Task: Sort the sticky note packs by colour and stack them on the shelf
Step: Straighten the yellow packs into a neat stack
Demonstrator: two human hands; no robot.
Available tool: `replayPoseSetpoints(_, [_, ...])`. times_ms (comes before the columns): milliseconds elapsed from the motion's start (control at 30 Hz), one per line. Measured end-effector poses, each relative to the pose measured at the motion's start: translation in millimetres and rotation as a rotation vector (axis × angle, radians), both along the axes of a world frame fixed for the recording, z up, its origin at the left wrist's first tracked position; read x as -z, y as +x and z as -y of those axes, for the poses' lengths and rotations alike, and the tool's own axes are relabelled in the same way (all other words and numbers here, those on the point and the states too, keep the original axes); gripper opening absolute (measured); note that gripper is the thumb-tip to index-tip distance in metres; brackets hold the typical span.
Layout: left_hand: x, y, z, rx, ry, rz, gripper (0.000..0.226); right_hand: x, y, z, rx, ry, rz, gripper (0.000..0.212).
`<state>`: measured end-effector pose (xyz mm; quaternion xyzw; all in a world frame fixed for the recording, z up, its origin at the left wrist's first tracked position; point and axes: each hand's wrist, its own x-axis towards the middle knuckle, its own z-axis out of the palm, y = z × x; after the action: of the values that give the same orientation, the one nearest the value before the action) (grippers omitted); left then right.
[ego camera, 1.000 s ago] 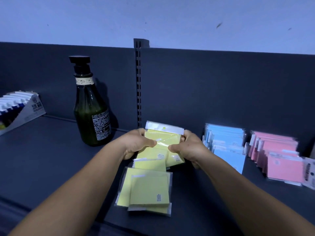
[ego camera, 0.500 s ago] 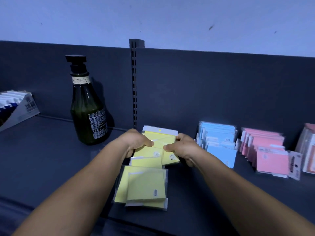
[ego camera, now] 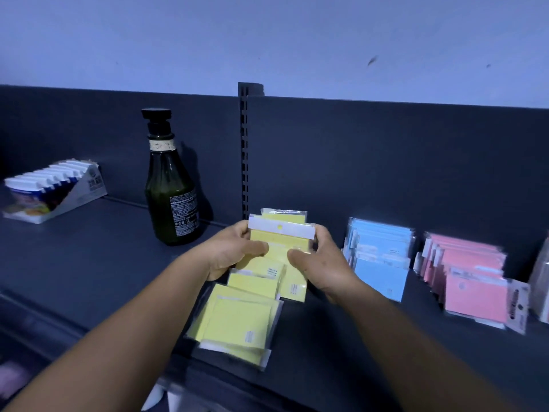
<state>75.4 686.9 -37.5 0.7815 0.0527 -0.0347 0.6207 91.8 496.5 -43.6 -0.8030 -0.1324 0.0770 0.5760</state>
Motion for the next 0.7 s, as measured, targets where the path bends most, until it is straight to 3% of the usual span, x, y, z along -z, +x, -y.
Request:
replayPoseSetpoints(100, [2.5, -4.7, 5.4, -0.063, 0.031, 0.004, 0.023, 11.6, -0.4, 2.3, -0.004, 0.027, -0.026, 0.052])
replayPoseSetpoints(267, [7.7, -10.6, 7.5, -0.166, 0.086, 0.019, 0.016, 20.2, -1.1, 3.5, 0.097, 0.086, 0.053, 0.017])
replayPoseSetpoints(400, [5.9, -11.3, 11.3, -0.253, 0.111, 0.057, 0.009, 20.1, 0.3, 2.8, 0.153, 0.137, 0.05, 0.015])
replayPoseSetpoints(700, [8.0, -10.2, 4.6, -0.267, 0.218, 0.093, 0.022, 16.3, 1.3, 7.3, 0.082, 0.089, -0.024, 0.023])
